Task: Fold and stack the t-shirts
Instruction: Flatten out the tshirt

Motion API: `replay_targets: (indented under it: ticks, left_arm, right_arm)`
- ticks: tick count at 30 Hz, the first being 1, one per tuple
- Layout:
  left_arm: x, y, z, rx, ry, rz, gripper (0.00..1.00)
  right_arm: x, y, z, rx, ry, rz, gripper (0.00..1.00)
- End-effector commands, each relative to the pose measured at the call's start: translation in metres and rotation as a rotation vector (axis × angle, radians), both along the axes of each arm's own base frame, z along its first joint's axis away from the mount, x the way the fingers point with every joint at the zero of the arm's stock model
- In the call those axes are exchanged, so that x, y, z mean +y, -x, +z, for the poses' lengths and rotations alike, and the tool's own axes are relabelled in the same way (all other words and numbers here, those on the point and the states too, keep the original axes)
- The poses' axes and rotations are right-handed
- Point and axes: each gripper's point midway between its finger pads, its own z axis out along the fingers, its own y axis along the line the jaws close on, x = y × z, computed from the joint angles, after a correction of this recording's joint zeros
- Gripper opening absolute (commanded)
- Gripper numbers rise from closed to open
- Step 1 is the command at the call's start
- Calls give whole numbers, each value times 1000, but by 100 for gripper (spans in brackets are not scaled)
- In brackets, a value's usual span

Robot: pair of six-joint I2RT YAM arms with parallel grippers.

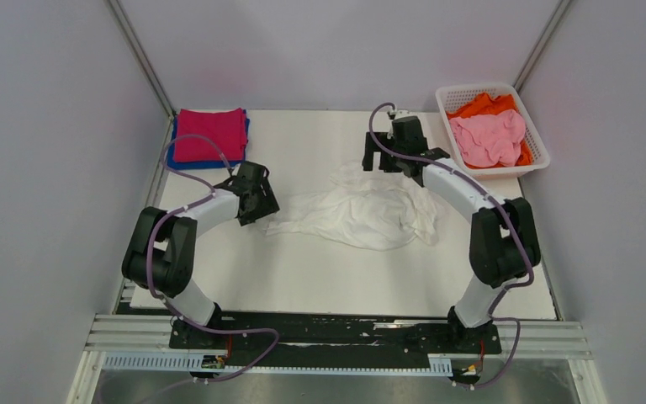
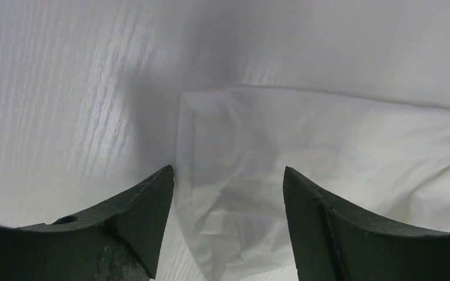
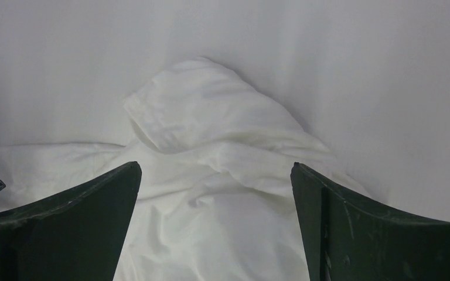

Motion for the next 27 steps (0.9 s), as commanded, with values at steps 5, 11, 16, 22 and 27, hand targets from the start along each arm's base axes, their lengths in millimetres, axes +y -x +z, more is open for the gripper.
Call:
replay_targets:
  ticks: [5,11,16,22,27]
  left_arm:
    - [-20,-7,-31,72,84,-15,59]
    - [-11,-16,-42,97,4,-19,0]
    - [-10,-17,-35,57,4,-33,0]
    - [-3,-12,-25,31,-15,-19,0]
    - [2,-8,-21,37,-30,-3,0]
  right_arm:
    - [47,-52,-16,-54,81,145,100]
    - [67,-84,-47,-42,164,192,100]
    - [76,-99,-79,-31,256,220,100]
    - [66,-103,-121,27,315,172,92]
    - [62,-90,-132,80,278,125,47]
